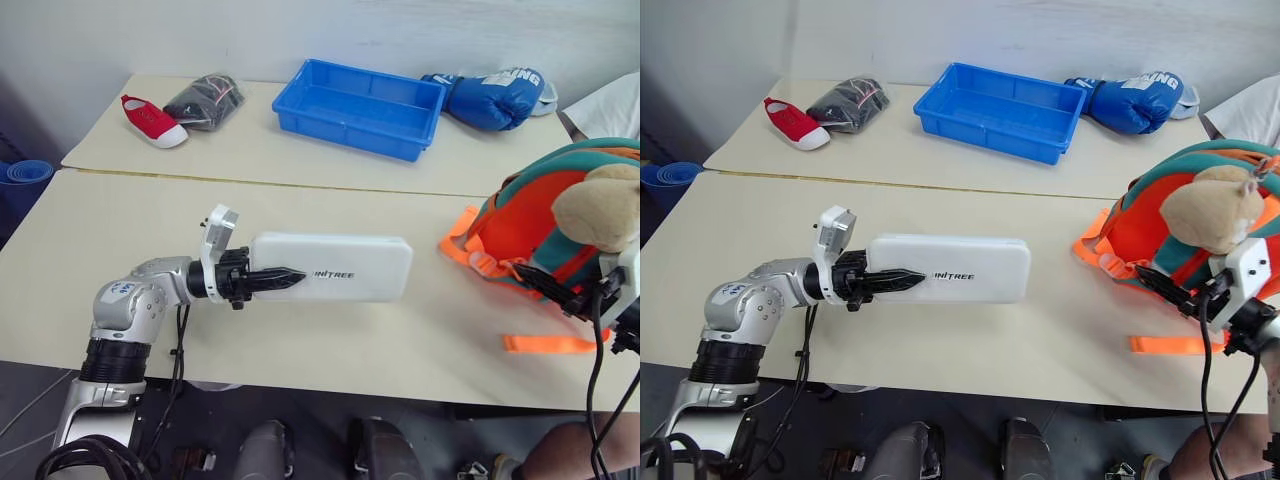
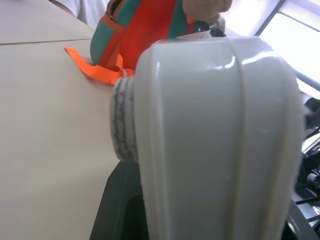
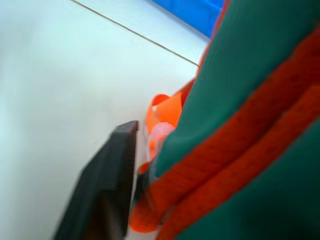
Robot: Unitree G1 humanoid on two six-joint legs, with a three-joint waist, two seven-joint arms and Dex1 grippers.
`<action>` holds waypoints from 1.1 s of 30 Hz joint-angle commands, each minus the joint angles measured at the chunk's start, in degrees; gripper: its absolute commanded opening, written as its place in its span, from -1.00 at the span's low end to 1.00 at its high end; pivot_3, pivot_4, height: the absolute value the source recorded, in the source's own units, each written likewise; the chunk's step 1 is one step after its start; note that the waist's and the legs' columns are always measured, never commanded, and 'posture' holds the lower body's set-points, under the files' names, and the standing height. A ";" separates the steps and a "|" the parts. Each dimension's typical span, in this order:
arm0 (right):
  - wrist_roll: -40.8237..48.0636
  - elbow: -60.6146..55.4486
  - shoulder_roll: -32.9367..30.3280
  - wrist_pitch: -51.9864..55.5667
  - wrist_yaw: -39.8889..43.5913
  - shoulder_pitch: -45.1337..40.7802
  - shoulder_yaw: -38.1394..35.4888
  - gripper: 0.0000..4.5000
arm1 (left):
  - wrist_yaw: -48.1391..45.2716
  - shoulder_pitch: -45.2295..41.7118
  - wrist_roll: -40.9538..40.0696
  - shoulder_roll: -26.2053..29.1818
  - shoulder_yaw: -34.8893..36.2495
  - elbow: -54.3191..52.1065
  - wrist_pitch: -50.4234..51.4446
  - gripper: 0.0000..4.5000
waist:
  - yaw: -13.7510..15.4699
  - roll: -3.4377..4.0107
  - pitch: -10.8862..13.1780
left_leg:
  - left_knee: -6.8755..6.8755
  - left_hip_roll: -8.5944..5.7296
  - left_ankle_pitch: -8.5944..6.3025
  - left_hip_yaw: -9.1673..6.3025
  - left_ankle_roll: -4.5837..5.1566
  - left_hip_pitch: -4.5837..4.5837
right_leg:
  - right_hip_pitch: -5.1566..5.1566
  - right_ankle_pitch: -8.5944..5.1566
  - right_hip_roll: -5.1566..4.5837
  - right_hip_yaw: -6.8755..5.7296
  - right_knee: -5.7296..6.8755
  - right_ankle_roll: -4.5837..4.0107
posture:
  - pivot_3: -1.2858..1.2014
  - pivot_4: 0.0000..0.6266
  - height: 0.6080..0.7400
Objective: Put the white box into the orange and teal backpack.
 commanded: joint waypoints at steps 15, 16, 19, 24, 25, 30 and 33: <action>19.38 -37.34 8.06 19.57 -3.93 -4.54 22.02 -0.98 | 6.99 -1.58 -13.68 5.19 20.05 6.91 13.71 -0.43 | -1.21 -0.07 0.04 | -0.26 0.03 0.07 -0.11 -0.15 -0.02 | -0.10 -0.01 0.00 -0.06 0.08 -0.01 | 0.03 -0.52 1.00; 21.82 -39.12 7.30 21.26 -4.77 -3.81 21.32 -0.98 | 7.76 -2.22 -14.55 5.78 21.57 7.17 14.18 -0.43 | -1.17 -0.15 0.09 | -0.24 0.02 0.07 -0.12 -0.14 -0.04 | -0.11 -0.01 -0.02 -0.07 0.06 -0.01 | 0.03 -0.52 1.00; 30.08 -43.06 3.31 26.01 -6.08 -0.62 17.44 -0.98 | 7.10 -1.86 -15.01 8.31 22.98 6.07 14.93 -0.43 | -1.13 -0.28 0.14 | -0.23 -0.01 0.03 -0.19 -0.10 -0.09 | -0.10 -0.01 -0.10 -0.11 -0.03 -0.01 | 0.03 -0.52 1.00; 35.37 -41.58 -6.52 30.66 -1.77 5.34 8.88 -0.98 | 6.31 -1.06 -16.97 9.80 23.72 3.09 15.63 -0.43 | -0.52 -0.31 0.16 | -0.23 -0.11 -0.08 -0.19 0.05 -0.08 | 0.00 0.03 -0.22 -0.12 -0.28 0.04 | 0.03 -0.52 1.00; 35.74 -40.89 -7.91 31.16 -0.95 6.29 7.55 -0.98 | 6.34 -1.02 -17.48 9.79 23.87 2.47 15.87 -0.43 | -0.30 -0.34 0.17 | -0.24 -0.11 -0.09 -0.19 0.06 -0.09 | 0.00 0.04 -0.22 -0.12 -0.33 0.07 | 0.03 -0.52 1.00; 31.10 -33.99 -12.00 30.57 3.04 8.22 3.77 -0.98 | 5.41 -1.08 -18.32 8.42 21.74 -3.47 13.66 -0.43 | 0.25 -0.38 0.17 | -0.25 -0.10 -0.09 -0.19 0.07 -0.10 | 0.02 0.04 -0.22 -0.14 -0.37 0.07 | 0.03 -0.52 1.00; 25.24 -30.30 -13.37 27.94 6.08 9.49 3.93 -0.98 | 7.21 -4.32 -15.61 4.76 18.10 -5.79 8.42 -0.43 | 0.64 -0.38 0.17 | -0.25 -0.12 -0.08 -0.18 0.07 -0.10 | 0.04 0.05 -0.21 -0.15 -0.37 0.08 | 0.03 -0.52 1.00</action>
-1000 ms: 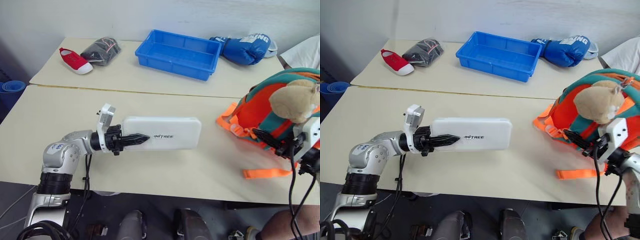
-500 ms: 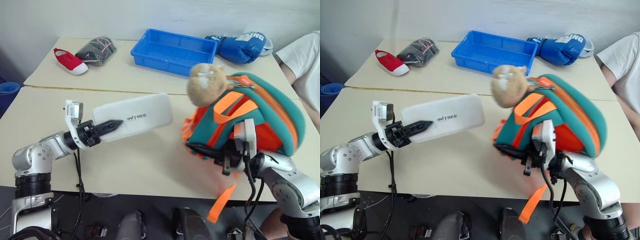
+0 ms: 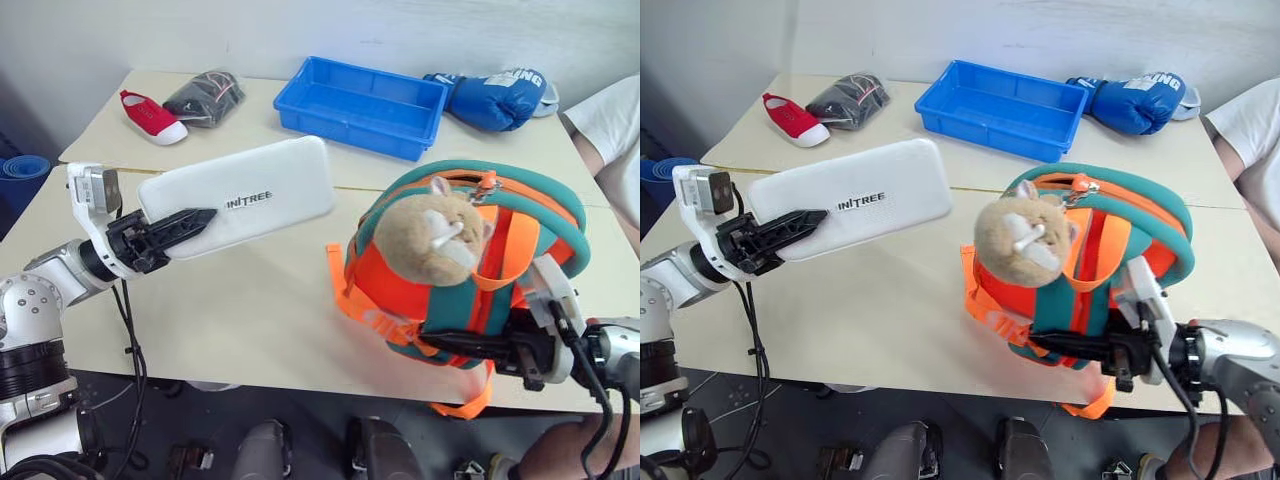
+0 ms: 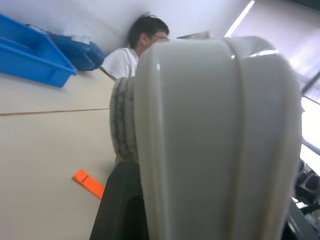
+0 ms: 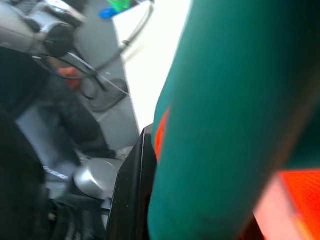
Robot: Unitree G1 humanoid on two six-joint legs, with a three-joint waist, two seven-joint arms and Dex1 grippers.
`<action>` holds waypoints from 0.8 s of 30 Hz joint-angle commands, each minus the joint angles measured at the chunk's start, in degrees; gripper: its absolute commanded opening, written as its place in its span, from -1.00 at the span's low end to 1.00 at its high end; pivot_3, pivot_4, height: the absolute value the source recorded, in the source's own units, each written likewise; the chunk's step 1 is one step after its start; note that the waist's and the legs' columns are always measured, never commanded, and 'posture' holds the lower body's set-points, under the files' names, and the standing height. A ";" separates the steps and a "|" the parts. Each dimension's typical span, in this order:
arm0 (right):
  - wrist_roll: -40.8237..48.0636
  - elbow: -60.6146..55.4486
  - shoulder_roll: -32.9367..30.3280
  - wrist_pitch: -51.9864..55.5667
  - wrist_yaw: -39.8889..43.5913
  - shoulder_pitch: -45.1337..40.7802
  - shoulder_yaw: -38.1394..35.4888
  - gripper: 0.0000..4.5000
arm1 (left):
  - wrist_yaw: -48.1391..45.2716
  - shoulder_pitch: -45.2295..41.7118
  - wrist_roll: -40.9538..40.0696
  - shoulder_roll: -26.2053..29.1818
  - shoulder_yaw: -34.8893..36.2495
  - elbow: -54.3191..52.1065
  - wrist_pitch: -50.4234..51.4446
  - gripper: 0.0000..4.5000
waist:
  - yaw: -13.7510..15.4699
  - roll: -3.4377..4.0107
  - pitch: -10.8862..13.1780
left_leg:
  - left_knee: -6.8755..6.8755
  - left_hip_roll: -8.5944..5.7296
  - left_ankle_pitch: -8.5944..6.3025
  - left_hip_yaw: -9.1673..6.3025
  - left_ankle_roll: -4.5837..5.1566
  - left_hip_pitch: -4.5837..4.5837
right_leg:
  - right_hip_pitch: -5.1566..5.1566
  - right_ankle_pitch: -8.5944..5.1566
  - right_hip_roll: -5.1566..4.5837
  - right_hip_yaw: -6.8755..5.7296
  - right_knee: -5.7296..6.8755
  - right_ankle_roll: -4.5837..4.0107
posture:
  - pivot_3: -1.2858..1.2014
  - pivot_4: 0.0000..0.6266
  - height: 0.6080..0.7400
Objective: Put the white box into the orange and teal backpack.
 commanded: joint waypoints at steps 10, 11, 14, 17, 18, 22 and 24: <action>-7.18 3.39 0.56 -4.01 4.84 0.15 -0.11 -0.98 | -8.00 -8.78 11.60 -6.23 -17.21 -4.52 -18.48 -0.43 | 1.18 0.00 0.00 | 0.10 0.01 0.04 0.15 0.04 -0.05 | -0.02 0.06 0.17 0.04 -0.06 0.11 | 0.03 -0.52 1.00; -7.50 3.43 0.82 -4.17 4.91 0.27 -0.06 -0.98 | -9.57 -8.56 13.01 -5.50 -18.49 -4.49 -19.75 -0.43 | 1.19 0.00 0.00 | 0.10 0.01 0.04 0.15 0.04 -0.04 | -0.02 0.06 0.17 0.04 -0.06 0.11 | 0.03 -0.52 1.00; -8.12 3.28 1.58 -4.44 4.81 0.59 -0.01 -0.98 | -11.93 -9.27 17.63 -4.91 -22.17 -3.98 -24.50 -0.43 | 1.26 0.00 0.00 | 0.15 0.01 0.04 0.15 0.05 -0.04 | -0.01 0.06 0.18 0.04 -0.05 0.11 | 0.03 -0.52 1.00; -8.38 2.96 2.22 -4.51 4.69 0.85 -0.13 -0.98 | -11.57 -12.51 24.38 -5.12 -27.58 -3.66 -28.68 -0.43 | 1.52 0.00 0.00 | 0.23 0.00 0.04 0.12 0.07 -0.05 | 0.05 0.07 0.16 0.03 -0.05 0.13 | 0.03 -0.52 1.00; -8.42 2.76 2.42 -4.50 4.61 0.93 -0.14 -0.98 | -10.66 -13.97 26.70 -5.51 -29.30 -2.98 -29.49 -0.43 | 1.57 0.00 0.00 | 0.24 -0.01 0.04 0.10 0.09 -0.06 | 0.06 0.08 0.14 0.02 -0.06 0.15 | 0.03 -0.52 1.00; -8.46 2.17 2.79 -4.31 4.38 1.09 -0.16 -0.98 | -7.69 -19.38 32.81 -8.80 -35.03 -0.62 -30.12 -0.43 | 1.50 0.00 0.00 | 0.28 -0.04 -0.01 0.10 0.18 -0.10 | 0.08 0.12 0.13 0.04 -0.12 0.21 | 0.03 -0.52 1.00; -8.34 1.99 2.73 -4.12 4.34 1.05 -0.10 -0.98 | -5.38 -21.96 34.32 -12.32 -37.26 0.49 -28.71 -0.43 | 1.47 0.00 0.00 | 0.35 -0.04 -0.03 0.10 0.21 -0.13 | 0.09 0.13 0.13 0.02 -0.12 0.23 | 0.03 -0.52 1.00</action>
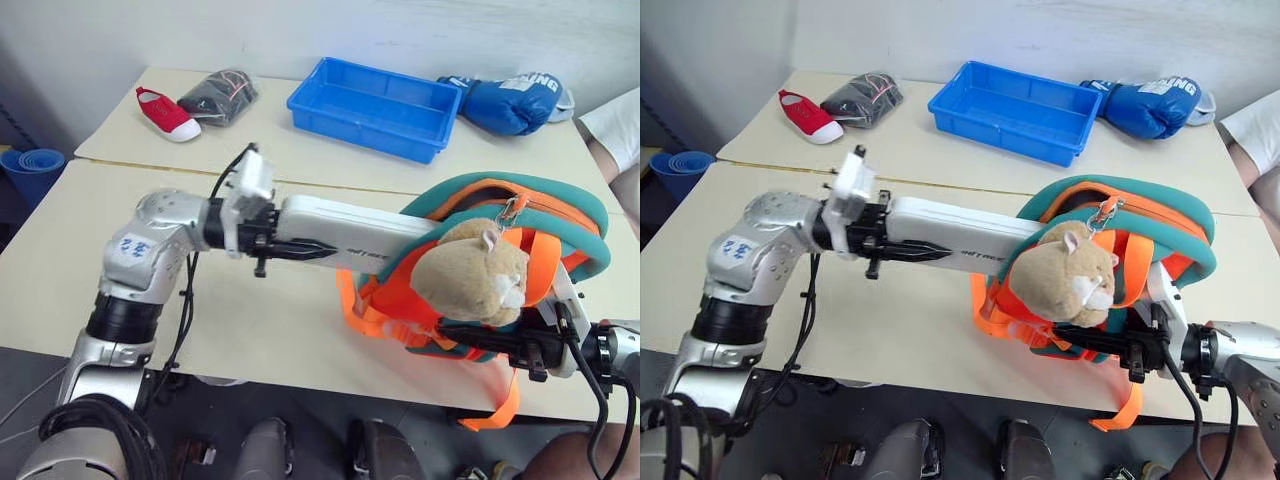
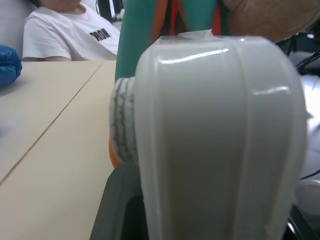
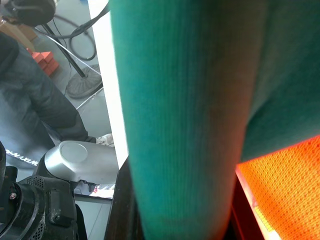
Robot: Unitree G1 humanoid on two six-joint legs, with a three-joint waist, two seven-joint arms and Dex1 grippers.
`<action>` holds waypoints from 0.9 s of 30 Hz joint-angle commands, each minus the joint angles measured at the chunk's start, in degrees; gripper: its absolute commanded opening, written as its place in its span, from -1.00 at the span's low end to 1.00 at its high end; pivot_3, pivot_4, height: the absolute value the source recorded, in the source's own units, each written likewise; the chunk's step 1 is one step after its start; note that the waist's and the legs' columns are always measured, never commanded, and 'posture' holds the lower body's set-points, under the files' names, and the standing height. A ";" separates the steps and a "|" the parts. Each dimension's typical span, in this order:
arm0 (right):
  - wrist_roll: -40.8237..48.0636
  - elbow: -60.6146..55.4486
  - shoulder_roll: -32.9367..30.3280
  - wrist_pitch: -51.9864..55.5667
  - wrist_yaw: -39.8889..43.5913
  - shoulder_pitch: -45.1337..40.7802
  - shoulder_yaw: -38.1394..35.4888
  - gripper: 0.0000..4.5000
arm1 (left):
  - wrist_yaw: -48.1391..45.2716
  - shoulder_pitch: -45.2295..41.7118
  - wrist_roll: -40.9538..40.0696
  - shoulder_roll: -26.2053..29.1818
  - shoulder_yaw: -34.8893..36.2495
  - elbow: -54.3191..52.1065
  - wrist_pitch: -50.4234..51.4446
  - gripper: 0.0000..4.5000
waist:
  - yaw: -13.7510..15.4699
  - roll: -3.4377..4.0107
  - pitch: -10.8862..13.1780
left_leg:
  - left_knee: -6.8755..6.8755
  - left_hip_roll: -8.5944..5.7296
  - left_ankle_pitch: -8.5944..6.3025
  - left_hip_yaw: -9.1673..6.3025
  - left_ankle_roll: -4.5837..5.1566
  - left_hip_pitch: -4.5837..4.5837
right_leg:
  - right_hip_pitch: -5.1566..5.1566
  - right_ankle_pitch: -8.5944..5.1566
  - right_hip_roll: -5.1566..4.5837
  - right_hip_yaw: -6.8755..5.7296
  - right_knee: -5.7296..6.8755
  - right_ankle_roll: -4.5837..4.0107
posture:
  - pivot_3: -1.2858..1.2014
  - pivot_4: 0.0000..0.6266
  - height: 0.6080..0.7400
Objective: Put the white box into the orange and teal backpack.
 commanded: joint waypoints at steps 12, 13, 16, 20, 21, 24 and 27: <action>-0.03 -3.78 1.25 0.25 -3.18 -1.70 2.10 -0.98 | 10.45 -8.57 8.02 -23.67 -6.82 12.77 -3.71 -0.28 | -0.25 0.03 0.00 | 0.31 0.09 -0.01 -0.04 0.09 -0.23 | -0.14 0.04 0.08 -0.03 0.07 0.08 | 0.03 -0.52 1.00; -0.22 -3.84 1.59 0.09 -3.66 -1.82 2.51 -0.98 | 10.26 -8.23 7.21 -23.96 -5.74 13.09 -3.73 -0.11 | -0.26 0.03 0.00 | 0.32 0.09 -0.01 -0.05 0.08 -0.22 | -0.13 0.04 0.08 -0.03 0.08 0.08 | 0.03 -0.52 1.00; -0.79 -3.90 2.89 -0.57 -4.84 -2.00 3.25 -0.98 | 8.27 -7.00 4.55 -22.52 -2.39 12.46 -2.94 0.29 | -0.38 0.04 0.00 | 0.34 0.10 -0.01 -0.05 0.09 -0.23 | -0.12 0.04 0.07 -0.01 0.08 0.08 | 0.03 -0.52 1.00; -2.00 -3.83 4.39 -1.66 -6.57 -2.45 3.58 -0.98 | -3.61 -4.65 -2.10 -17.27 2.61 10.09 -5.58 0.83 | -0.90 0.06 0.00 | 0.34 0.14 0.00 -0.06 0.05 -0.23 | -0.14 0.04 0.08 -0.03 0.11 0.07 | 0.03 -0.52 1.00; -2.15 -3.83 4.64 -1.69 -6.93 -2.74 3.75 -0.98 | -6.48 -4.64 -2.64 -15.18 3.40 11.31 -6.01 0.97 | -0.99 0.07 0.01 | 0.33 0.14 0.01 -0.05 0.03 -0.23 | -0.16 0.03 0.08 -0.03 0.13 0.06 | 0.03 -0.52 1.00; -2.32 -3.66 5.40 -1.27 -8.17 -4.21 4.57 -0.98 | -13.18 -4.96 -1.34 -9.87 3.83 15.52 -9.45 0.99 | -1.06 0.08 0.00 | 0.36 0.12 0.02 -0.06 0.02 -0.23 | -0.15 0.03 0.08 -0.05 0.14 0.06 | 0.03 -0.52 1.00; -2.38 -3.44 5.57 -0.63 -9.02 -6.06 5.51 -0.98 | -17.12 -5.17 0.24 -6.61 4.15 17.65 -13.97 0.99 | -0.99 0.08 0.00 | 0.37 0.09 0.01 -0.05 0.04 -0.23 | -0.12 0.04 0.07 -0.07 0.12 0.06 | 0.03 -0.52 1.00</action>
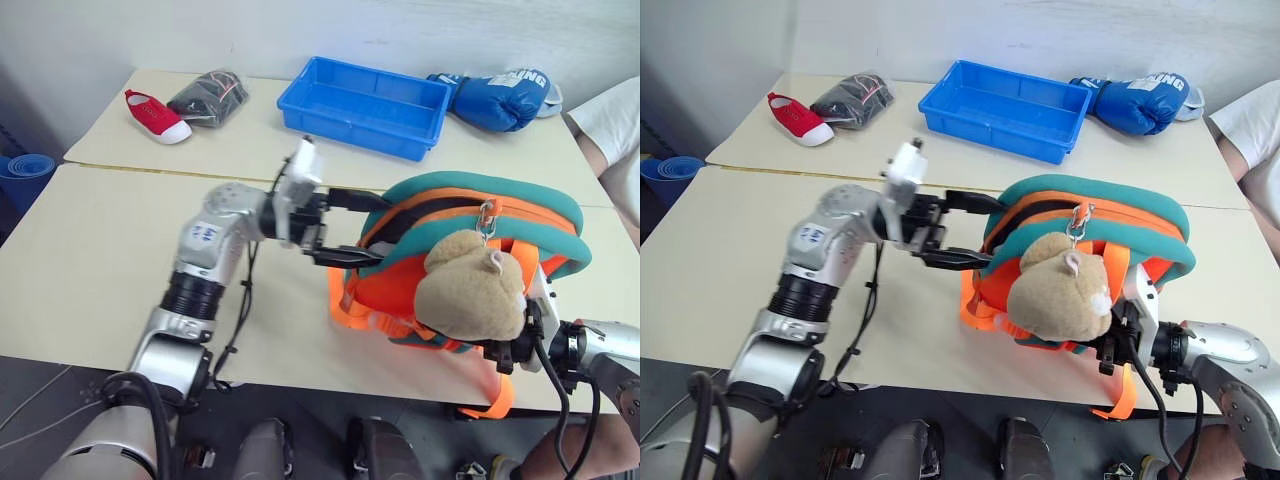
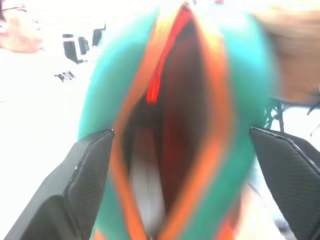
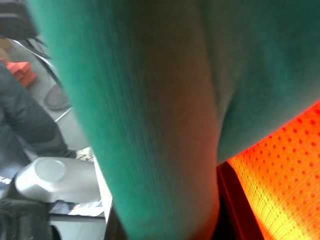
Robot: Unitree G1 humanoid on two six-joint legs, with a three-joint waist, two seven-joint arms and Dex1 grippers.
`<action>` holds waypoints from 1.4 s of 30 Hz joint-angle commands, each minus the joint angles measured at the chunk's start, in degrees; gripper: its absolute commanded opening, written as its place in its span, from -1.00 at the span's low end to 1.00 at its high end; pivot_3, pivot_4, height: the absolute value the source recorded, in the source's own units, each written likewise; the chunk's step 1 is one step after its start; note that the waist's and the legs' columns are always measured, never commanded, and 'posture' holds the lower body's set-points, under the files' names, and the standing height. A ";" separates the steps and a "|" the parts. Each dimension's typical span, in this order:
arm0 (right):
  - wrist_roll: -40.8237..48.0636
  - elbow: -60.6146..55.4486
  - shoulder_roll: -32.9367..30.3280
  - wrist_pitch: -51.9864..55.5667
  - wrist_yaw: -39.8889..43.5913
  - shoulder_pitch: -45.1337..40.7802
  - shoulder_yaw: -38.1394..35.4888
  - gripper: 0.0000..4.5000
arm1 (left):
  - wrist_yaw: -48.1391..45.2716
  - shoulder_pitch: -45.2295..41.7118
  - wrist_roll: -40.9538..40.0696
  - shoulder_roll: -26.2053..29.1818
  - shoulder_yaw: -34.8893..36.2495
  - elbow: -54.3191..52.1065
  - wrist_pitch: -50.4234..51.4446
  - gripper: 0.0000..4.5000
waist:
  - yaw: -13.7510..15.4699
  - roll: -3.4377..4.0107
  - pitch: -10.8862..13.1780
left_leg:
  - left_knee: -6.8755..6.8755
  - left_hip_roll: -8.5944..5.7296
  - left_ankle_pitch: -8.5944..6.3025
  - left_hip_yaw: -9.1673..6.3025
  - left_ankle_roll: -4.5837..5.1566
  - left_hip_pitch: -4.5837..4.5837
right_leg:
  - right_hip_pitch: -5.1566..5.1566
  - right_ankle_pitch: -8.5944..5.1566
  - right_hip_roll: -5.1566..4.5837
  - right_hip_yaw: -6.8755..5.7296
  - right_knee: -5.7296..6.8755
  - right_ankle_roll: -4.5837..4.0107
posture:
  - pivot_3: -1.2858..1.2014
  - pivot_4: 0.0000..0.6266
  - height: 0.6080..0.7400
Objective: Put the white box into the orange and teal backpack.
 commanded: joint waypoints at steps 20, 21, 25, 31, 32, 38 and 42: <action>0.75 0.82 -0.83 3.47 0.40 -7.06 4.05 -0.98 | 5.83 2.23 6.10 -10.56 1.10 -9.67 -36.52 0.99 | 0.28 0.00 0.00 | 0.15 -0.03 -0.02 -0.06 0.09 -0.05 | 0.05 0.03 -0.04 -0.03 0.06 0.04 | 0.03 -0.52 1.00; 0.64 0.90 -0.86 3.44 0.61 -7.07 4.05 -0.98 | 5.52 1.63 6.00 -11.38 0.69 -8.60 -38.00 0.99 | 0.27 0.00 0.00 | 0.15 -0.03 -0.02 -0.05 0.09 -0.07 | 0.03 0.03 -0.04 -0.03 0.05 0.05 | 0.03 -0.52 1.00; 0.18 1.05 -0.76 3.34 0.99 -7.09 4.29 -0.98 | 1.69 1.11 5.17 -12.48 -2.05 -6.08 -41.47 0.99 | 0.16 0.00 0.00 | 0.12 -0.01 -0.03 -0.04 0.10 -0.06 | 0.03 0.03 -0.01 -0.04 0.02 0.05 | 0.03 -0.52 1.00; -0.30 1.10 -0.05 2.97 0.96 -7.46 4.74 -0.98 | 1.34 -1.87 5.26 -14.55 -3.14 -1.30 -45.49 0.46 | 0.24 0.00 0.00 | 0.15 -0.01 -0.03 -0.05 0.11 -0.07 | 0.03 0.04 -0.02 -0.05 0.03 0.05 | 0.03 -0.52 1.00; -0.38 1.09 0.02 2.93 0.97 -7.40 4.75 -0.98 | 1.53 -2.15 5.48 -14.86 -3.28 -0.85 -46.02 0.34 | 0.28 0.00 0.00 | 0.16 -0.01 -0.03 -0.06 0.12 -0.08 | 0.03 0.03 -0.02 -0.06 0.02 0.05 | 0.03 -0.52 1.00; -1.11 0.57 0.81 2.01 0.60 -4.79 4.24 -0.98 | 2.18 -2.04 5.41 -14.19 -3.23 0.26 -45.36 -0.40 | 0.20 0.00 0.00 | 0.14 0.00 -0.04 -0.06 0.14 -0.08 | 0.03 0.04 -0.01 -0.07 -0.01 0.05 | 0.03 -0.52 1.00; -1.60 0.47 1.20 0.96 0.67 -2.93 3.81 -0.98 | 3.69 -2.31 3.87 -12.85 -1.58 -0.07 -41.86 -0.88 | 0.17 0.00 0.00 | 0.16 -0.01 -0.04 -0.08 0.14 -0.08 | 0.05 0.04 -0.01 -0.07 0.00 0.06 | 0.03 -0.52 1.00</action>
